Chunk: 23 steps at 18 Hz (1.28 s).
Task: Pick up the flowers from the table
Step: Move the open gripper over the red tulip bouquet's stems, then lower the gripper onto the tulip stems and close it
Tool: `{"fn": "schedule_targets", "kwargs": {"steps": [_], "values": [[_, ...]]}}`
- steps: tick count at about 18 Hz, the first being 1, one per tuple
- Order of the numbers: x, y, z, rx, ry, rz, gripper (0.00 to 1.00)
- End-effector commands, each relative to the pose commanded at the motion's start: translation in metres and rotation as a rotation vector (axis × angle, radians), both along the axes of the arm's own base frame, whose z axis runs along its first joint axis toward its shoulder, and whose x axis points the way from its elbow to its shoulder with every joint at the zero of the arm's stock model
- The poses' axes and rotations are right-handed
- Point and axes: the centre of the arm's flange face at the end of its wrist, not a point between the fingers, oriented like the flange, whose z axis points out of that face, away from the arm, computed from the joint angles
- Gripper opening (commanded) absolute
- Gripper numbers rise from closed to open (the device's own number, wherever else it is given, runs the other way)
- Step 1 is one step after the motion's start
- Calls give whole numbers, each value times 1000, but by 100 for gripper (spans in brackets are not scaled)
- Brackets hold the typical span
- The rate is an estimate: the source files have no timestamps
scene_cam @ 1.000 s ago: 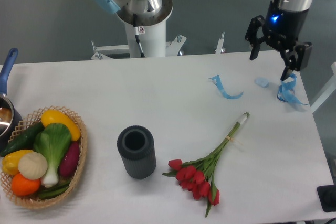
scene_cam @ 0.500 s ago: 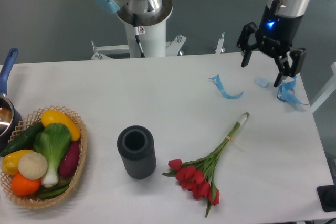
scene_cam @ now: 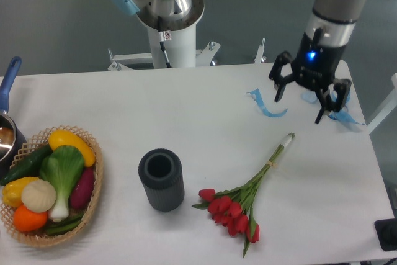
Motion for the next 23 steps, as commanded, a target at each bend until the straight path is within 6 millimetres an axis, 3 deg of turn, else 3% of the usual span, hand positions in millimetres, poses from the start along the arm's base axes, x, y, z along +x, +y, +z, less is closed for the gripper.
{"fn": "schedule_targets", "kwargs": {"steps": [8,12,20,23], "values": [[-2,48,-86,-61,-42,-40,100],[-8,60,-131,-151,-62,-21,100],[1,68,-181,-231,-83,-22,100],[6,67,-190,-244,-75,-22,100]]}}
